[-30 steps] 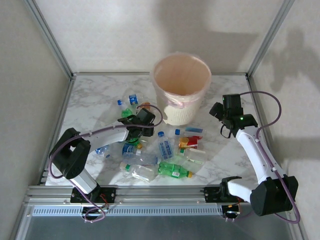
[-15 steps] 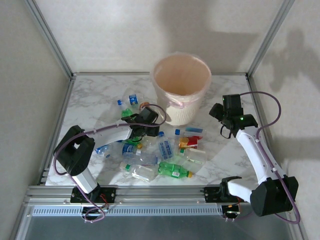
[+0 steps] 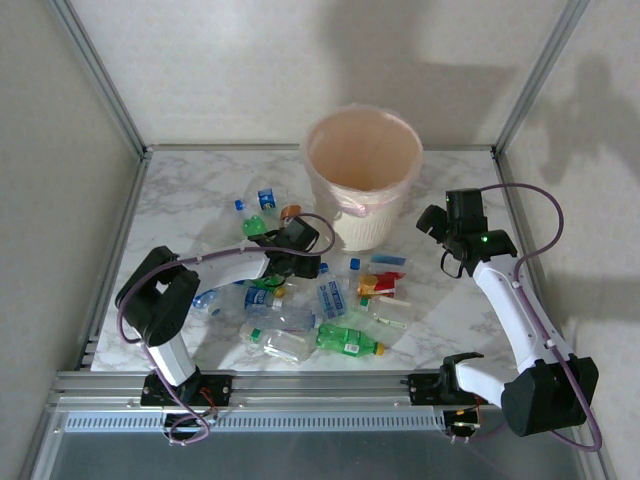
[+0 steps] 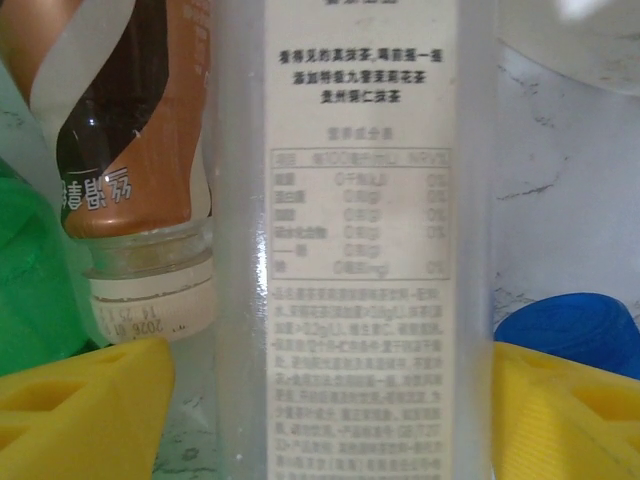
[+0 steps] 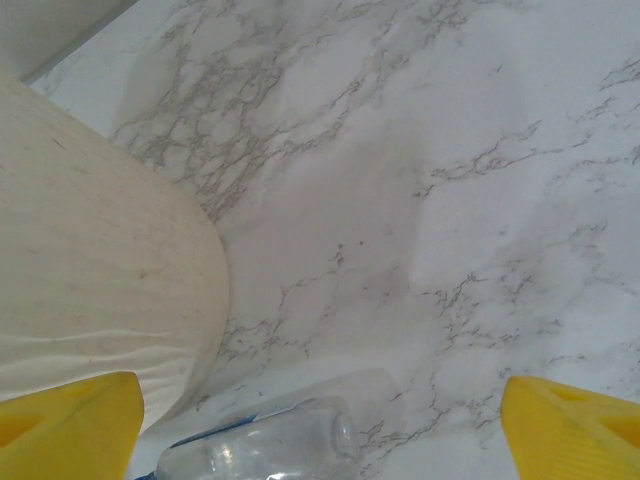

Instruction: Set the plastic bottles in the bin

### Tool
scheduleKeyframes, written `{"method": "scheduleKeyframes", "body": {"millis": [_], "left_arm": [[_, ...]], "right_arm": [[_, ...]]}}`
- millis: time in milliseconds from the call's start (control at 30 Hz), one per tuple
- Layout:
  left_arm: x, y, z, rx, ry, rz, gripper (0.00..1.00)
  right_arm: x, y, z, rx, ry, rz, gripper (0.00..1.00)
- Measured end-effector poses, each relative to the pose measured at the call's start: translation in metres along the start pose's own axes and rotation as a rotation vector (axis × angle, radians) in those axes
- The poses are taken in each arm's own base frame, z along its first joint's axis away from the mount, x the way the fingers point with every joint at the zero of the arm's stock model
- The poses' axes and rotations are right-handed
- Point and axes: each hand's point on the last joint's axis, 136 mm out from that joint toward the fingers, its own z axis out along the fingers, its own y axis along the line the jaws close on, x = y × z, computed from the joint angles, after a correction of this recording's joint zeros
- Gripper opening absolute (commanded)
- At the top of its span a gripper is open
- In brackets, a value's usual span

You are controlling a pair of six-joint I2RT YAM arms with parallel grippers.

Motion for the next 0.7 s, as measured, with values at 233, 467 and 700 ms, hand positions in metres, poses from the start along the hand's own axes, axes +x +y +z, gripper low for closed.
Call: {"method": "scheduleKeyframes", "body": {"millis": [233, 467, 700], "left_arm": [[0.0042, -0.0002, 0.0049, -0.001, 0.017, -0.003, 0.63], [0.0038, -0.0007, 0.0042, 0.003, 0.016, -0.006, 0.57], [-0.0006, -0.0014, -0.0044, 0.012, 0.0, -0.016, 0.45]], "right_arm": [[-0.0007, 0.0003, -0.0015, -0.003, -0.004, 0.001, 0.91], [-0.0009, 0.0004, -0.0021, -0.005, -0.006, 0.002, 0.9], [-0.001, 0.0014, -0.0035, -0.011, -0.007, 0.002, 0.89]]}}
